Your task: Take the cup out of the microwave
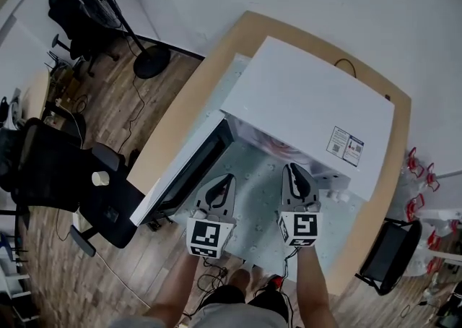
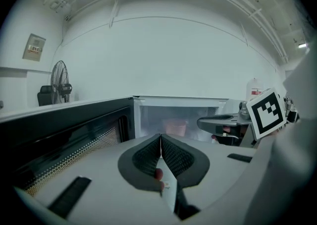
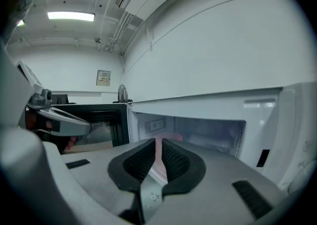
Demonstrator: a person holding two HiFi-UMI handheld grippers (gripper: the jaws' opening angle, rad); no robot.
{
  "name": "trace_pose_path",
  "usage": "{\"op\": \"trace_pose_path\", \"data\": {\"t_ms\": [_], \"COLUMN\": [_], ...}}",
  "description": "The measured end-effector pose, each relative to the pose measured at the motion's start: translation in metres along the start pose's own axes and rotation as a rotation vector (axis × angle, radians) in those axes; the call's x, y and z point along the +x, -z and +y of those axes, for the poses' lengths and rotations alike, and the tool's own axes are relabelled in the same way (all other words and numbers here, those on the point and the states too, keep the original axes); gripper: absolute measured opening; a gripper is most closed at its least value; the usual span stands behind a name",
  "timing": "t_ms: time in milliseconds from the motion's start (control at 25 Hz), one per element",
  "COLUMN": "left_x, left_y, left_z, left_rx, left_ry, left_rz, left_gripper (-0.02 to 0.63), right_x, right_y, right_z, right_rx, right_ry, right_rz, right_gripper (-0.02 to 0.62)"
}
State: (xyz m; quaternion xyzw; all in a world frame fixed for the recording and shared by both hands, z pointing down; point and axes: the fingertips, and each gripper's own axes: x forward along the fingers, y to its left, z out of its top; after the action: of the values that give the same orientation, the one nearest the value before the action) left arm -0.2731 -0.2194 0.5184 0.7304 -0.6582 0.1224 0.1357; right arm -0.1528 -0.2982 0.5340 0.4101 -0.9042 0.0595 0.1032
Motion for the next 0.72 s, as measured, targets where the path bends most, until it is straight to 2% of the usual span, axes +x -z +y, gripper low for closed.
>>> {"op": "trace_pose_path", "data": {"t_ms": [80, 440, 720], "left_x": [0.001, 0.005, 0.010], "left_y": [0.001, 0.009, 0.016], "left_z": [0.003, 0.011, 0.015], "left_rx": [-0.003, -0.026, -0.033], "left_ry": [-0.004, -0.013, -0.020], "left_rz": [0.000, 0.014, 0.027], "left_gripper": [0.025, 0.025, 0.025], "right_x": [0.009, 0.049, 0.078], "right_y": [0.001, 0.012, 0.020], "right_z": [-0.002, -0.012, -0.024], "right_rx": [0.010, -0.022, 0.001], "right_ry": [-0.006, 0.018, 0.025], "right_rz": [0.007, 0.043, 0.059], "right_gripper": [0.041, 0.304, 0.347]}}
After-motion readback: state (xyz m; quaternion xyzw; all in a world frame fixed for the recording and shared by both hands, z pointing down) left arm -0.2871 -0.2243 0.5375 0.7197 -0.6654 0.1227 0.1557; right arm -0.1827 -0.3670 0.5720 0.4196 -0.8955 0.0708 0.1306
